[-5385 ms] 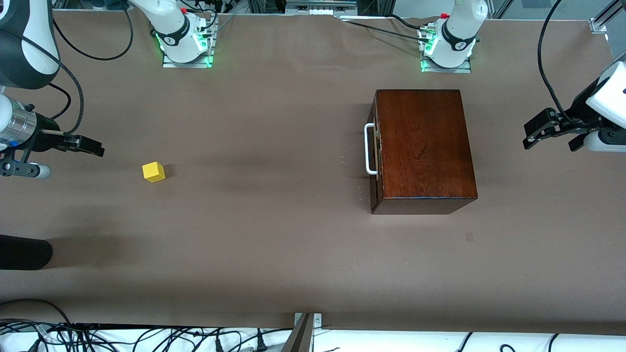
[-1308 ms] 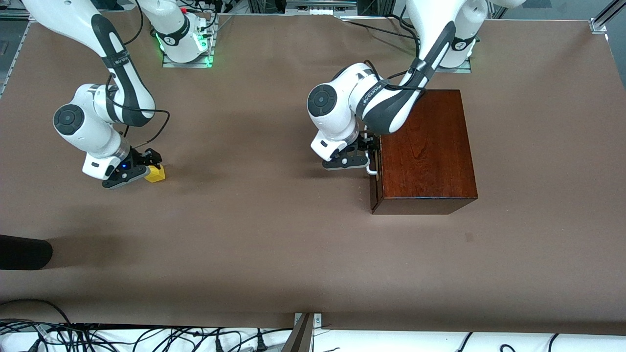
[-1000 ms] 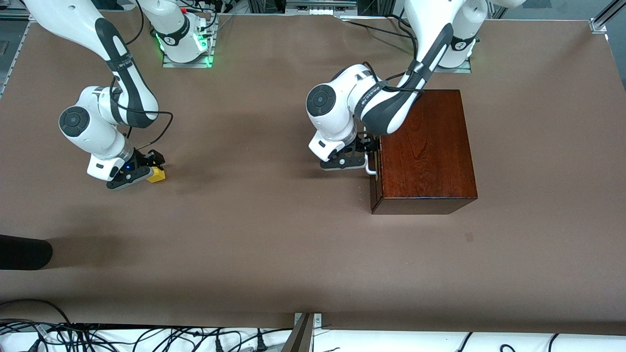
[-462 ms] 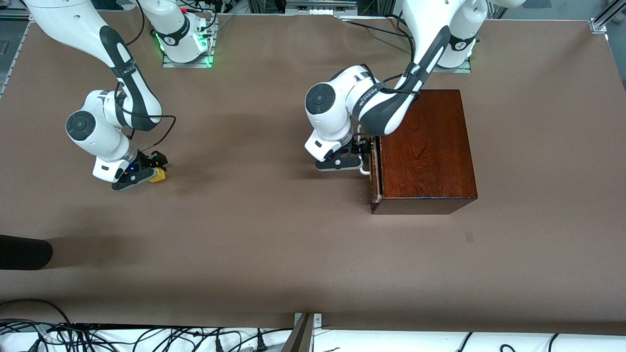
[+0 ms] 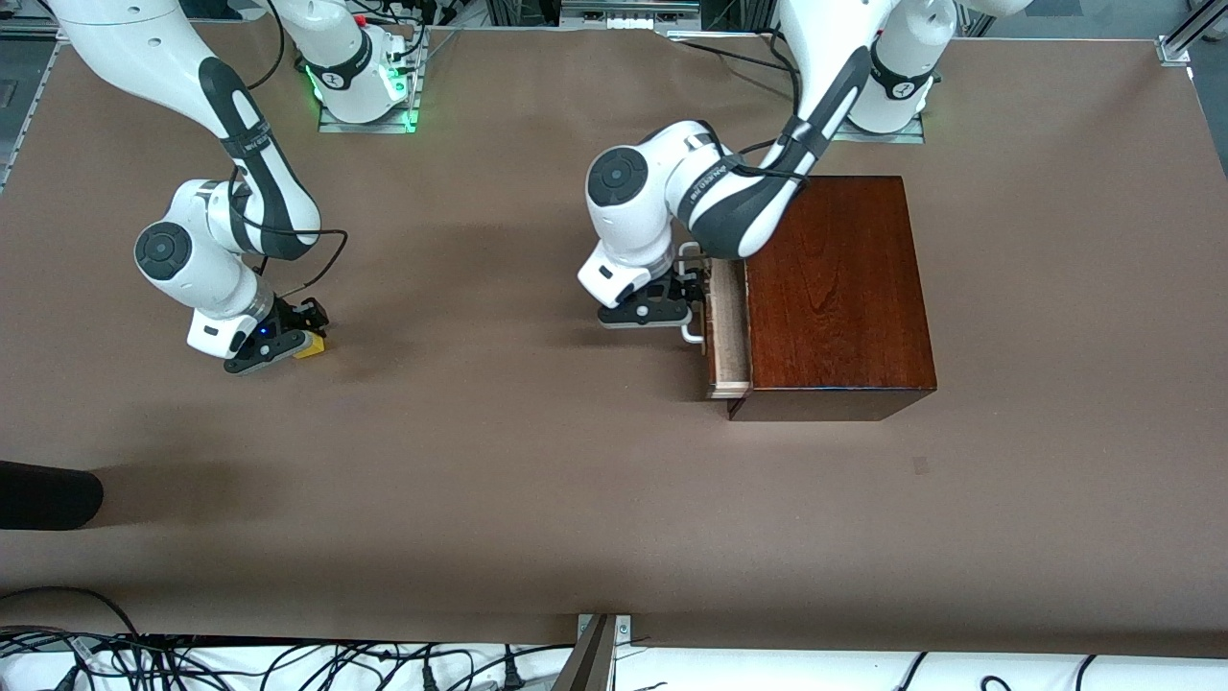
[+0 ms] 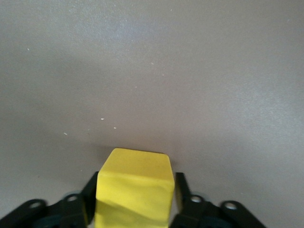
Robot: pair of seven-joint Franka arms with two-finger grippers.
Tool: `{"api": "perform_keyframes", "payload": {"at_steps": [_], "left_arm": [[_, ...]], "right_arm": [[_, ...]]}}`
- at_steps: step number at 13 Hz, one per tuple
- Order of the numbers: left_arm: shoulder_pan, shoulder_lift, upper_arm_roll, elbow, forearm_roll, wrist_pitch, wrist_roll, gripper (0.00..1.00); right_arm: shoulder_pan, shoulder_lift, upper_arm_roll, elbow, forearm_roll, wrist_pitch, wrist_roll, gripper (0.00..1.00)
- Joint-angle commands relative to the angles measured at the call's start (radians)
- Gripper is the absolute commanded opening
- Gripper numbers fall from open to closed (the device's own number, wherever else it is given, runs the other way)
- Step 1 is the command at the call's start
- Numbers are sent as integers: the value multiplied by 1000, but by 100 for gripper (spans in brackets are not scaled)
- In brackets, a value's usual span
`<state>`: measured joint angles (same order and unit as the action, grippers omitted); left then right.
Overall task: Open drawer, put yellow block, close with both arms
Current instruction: 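Pull the drawer open with the left gripper while the right gripper grasps the cube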
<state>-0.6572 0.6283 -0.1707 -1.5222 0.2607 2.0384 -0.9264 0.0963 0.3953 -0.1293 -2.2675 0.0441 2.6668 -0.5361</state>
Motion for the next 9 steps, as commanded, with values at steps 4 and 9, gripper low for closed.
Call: {"api": "perform_keyframes", "payload": {"at_steps": [4, 9], "left_arm": [[-87, 89, 13, 144, -21, 19, -35, 100], [-99, 149, 42, 230, -52, 19, -52, 100]], "right_arm": [[-6, -29, 7, -12, 26, 10, -28, 8], [-4, -99, 11, 61, 26, -134, -27, 8]]}}
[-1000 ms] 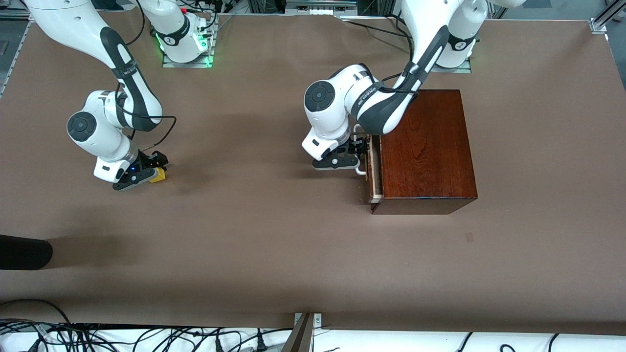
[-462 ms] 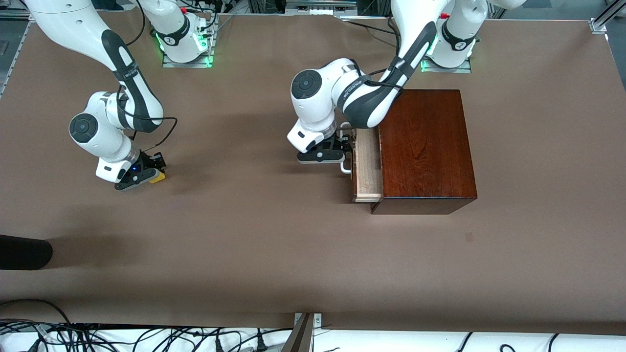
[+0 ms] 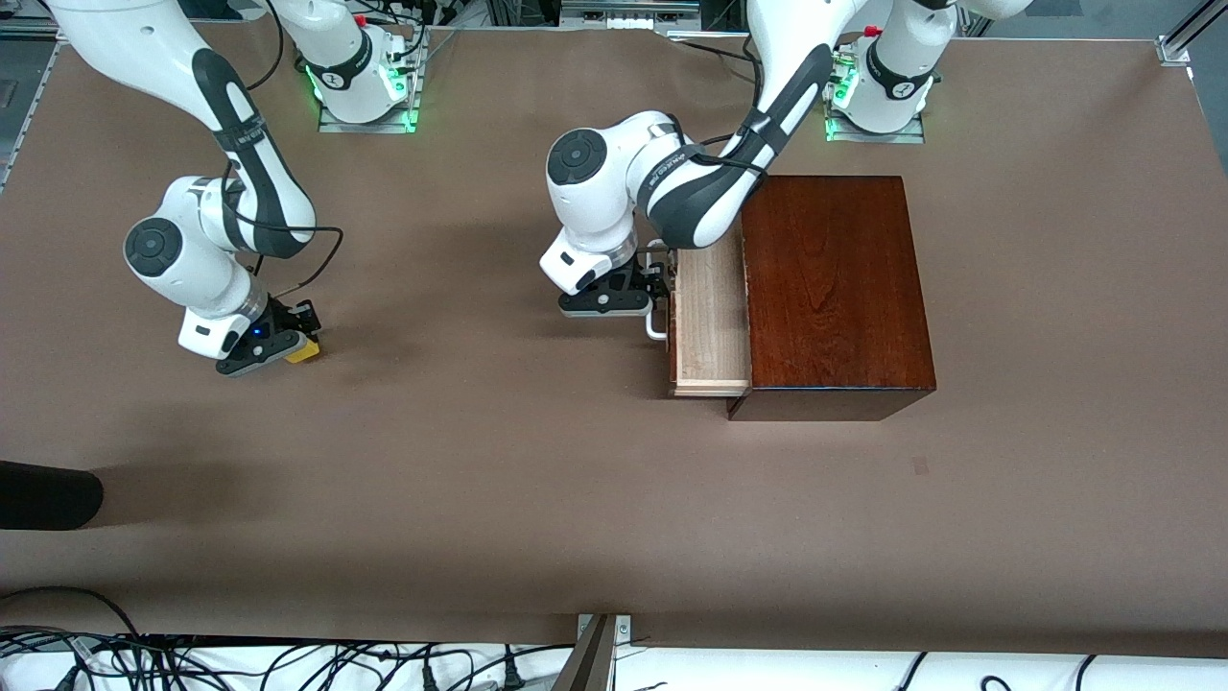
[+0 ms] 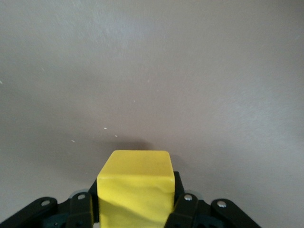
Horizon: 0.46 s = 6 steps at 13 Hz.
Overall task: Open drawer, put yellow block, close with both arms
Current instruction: 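Pull the drawer open with the left gripper while the right gripper grasps the cube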
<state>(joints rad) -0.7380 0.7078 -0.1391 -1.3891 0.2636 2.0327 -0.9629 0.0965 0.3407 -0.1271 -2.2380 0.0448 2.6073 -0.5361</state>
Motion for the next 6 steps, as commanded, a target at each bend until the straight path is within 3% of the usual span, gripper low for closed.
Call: {"api": "perform_keyframes", "payload": {"at_steps": [1, 6], "left_arm": [[-18, 79, 12, 107, -58, 27, -14, 100], [-21, 102, 24, 128, -58, 35, -19, 100]], "right_arm": [[-4, -48, 18, 64, 26, -116, -27, 8], [-1, -51, 21, 230, 26, -283, -22, 8]]}}
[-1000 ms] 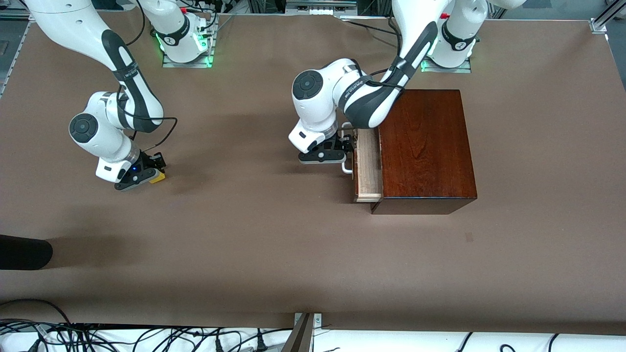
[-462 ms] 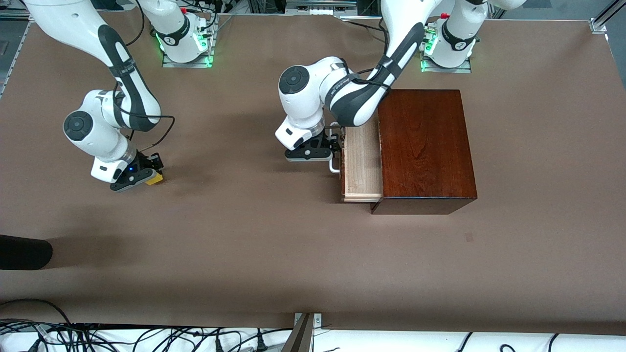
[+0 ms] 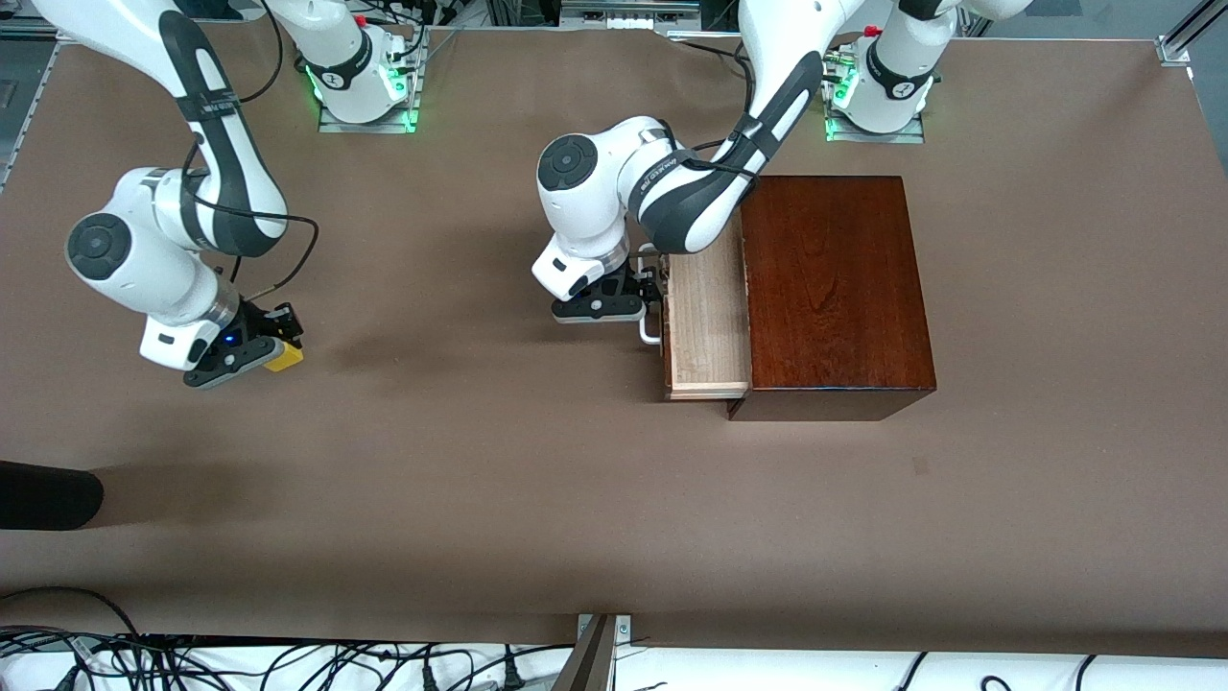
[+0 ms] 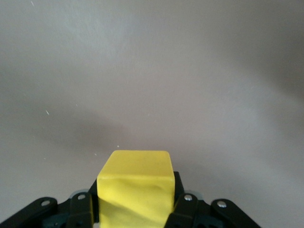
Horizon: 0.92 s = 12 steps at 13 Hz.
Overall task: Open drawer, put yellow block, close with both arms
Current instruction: 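Pull the drawer open with the left gripper while the right gripper grasps the cube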
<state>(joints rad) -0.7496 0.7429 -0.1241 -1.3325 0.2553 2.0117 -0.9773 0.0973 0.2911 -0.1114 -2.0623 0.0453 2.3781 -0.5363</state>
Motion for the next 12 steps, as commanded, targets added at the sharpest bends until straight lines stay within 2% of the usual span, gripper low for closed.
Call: {"api": "perform_keyframes", "payload": {"at_steps": [1, 7, 12], "left_arm": [[-10, 67, 9, 69, -50, 55, -8, 100], [-5, 30, 6, 61, -45, 38, 3, 100], [-1, -25, -5, 55, -45, -76, 5, 100]], "right_arm": [[-1, -1, 13, 76, 25, -69, -22, 8], [9, 2, 29, 201, 25, -187, -14, 8], [25, 6, 65, 297, 25, -290, 59, 8]]}}
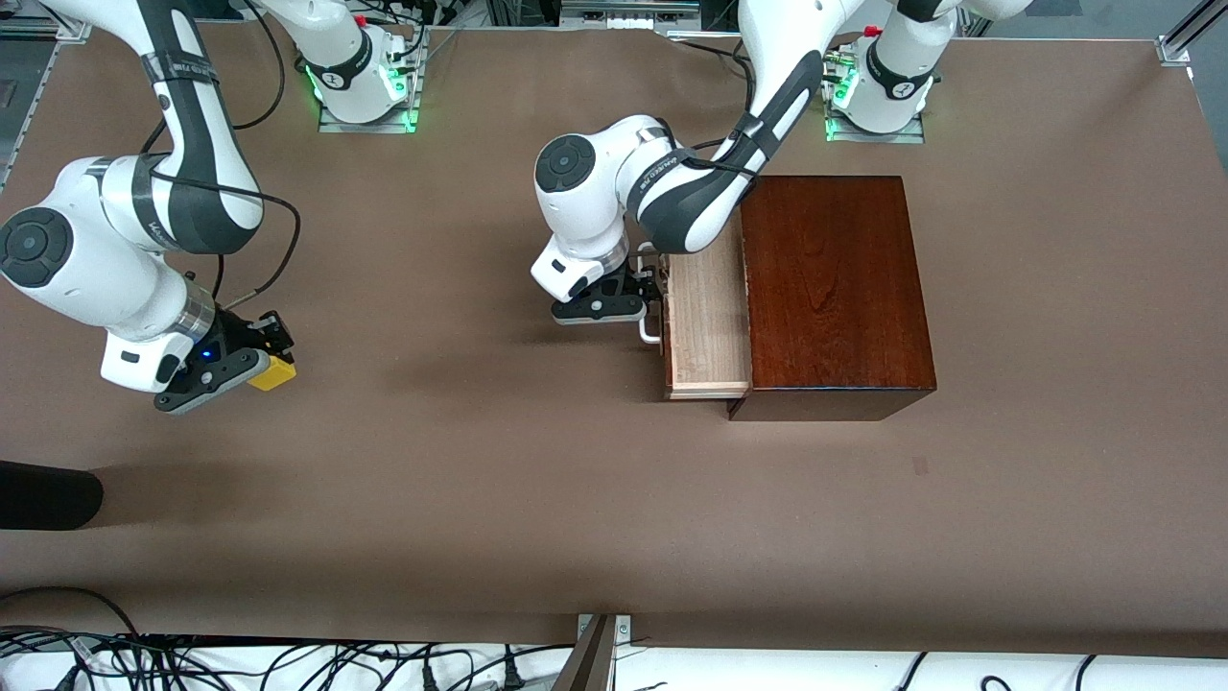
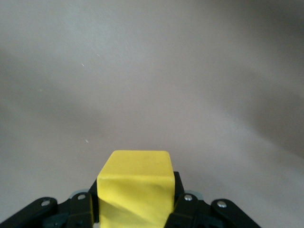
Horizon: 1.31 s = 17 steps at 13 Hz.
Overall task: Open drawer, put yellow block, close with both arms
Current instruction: 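Release the handle and raise the left gripper while the right gripper lifts the cube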
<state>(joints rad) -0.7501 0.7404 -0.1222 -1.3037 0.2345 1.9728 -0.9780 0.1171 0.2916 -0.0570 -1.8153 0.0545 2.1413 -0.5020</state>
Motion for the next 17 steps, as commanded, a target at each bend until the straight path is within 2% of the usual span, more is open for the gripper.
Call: {"api": "perform_keyframes", "payload": {"at_steps": [1, 5, 8, 10, 12, 17], "left_arm": [[0, -32, -8, 26, -23, -52, 6, 100], [2, -59, -10, 26, -15, -140, 9, 100], [20, -122, -26, 21, -30, -199, 6, 100], [64, -198, -43, 14, -113, -245, 7, 100], [121, -298, -45, -57, -177, -249, 31, 100], [287, -560, -45, -293, -233, -252, 292, 100]], "right_arm": [[12, 6, 11, 60, 16, -66, 26, 8], [12, 8, 9, 82, 16, -89, 26, 8], [33, 4, 11, 83, 15, -101, 25, 8], [56, -2, 12, 85, 16, -107, 25, 8], [78, 0, 14, 100, 16, -122, 25, 8], [125, 0, 49, 119, 16, -132, 62, 8]]}}
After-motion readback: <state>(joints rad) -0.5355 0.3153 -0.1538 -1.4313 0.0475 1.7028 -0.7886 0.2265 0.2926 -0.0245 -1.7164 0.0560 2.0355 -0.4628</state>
